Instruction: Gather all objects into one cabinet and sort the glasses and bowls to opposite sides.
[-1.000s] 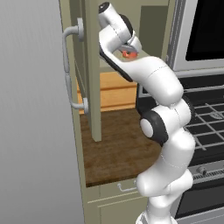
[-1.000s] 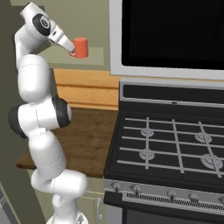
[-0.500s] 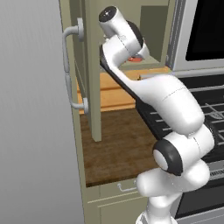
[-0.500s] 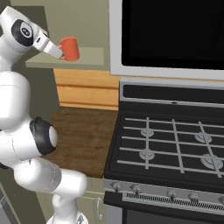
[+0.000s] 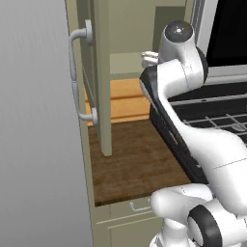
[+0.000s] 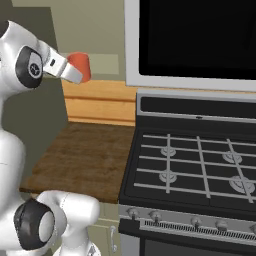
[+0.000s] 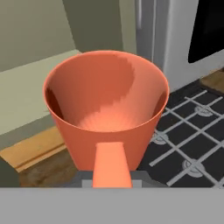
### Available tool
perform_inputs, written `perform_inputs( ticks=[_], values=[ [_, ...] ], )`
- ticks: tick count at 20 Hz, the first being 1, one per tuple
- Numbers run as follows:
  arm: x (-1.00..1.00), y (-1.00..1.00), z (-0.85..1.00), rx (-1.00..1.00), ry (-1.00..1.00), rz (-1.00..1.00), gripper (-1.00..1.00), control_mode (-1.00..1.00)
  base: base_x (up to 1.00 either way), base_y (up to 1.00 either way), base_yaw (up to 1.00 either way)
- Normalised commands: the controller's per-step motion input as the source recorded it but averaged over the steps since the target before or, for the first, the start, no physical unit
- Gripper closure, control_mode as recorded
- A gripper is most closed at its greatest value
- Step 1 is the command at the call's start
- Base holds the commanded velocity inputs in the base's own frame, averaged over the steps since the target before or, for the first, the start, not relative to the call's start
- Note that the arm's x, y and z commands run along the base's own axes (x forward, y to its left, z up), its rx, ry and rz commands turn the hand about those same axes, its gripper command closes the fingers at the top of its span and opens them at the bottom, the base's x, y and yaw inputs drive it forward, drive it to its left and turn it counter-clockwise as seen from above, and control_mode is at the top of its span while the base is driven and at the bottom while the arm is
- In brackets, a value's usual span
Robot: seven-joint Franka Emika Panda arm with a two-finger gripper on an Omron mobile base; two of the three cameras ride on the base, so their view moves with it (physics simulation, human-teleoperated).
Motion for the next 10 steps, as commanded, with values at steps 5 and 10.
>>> perform_inputs(
  ticks=[5, 10],
  values=[
    [-1.00, -0.31, 0.00, 0.00, 0.00, 0.43, 1.00, -1.00, 0.00, 0.00, 0.00],
    [-0.70, -0.04, 0.07, 0.00, 0.00, 0.37, 1.00, -1.00, 0.00, 0.00, 0.00]
  ],
)
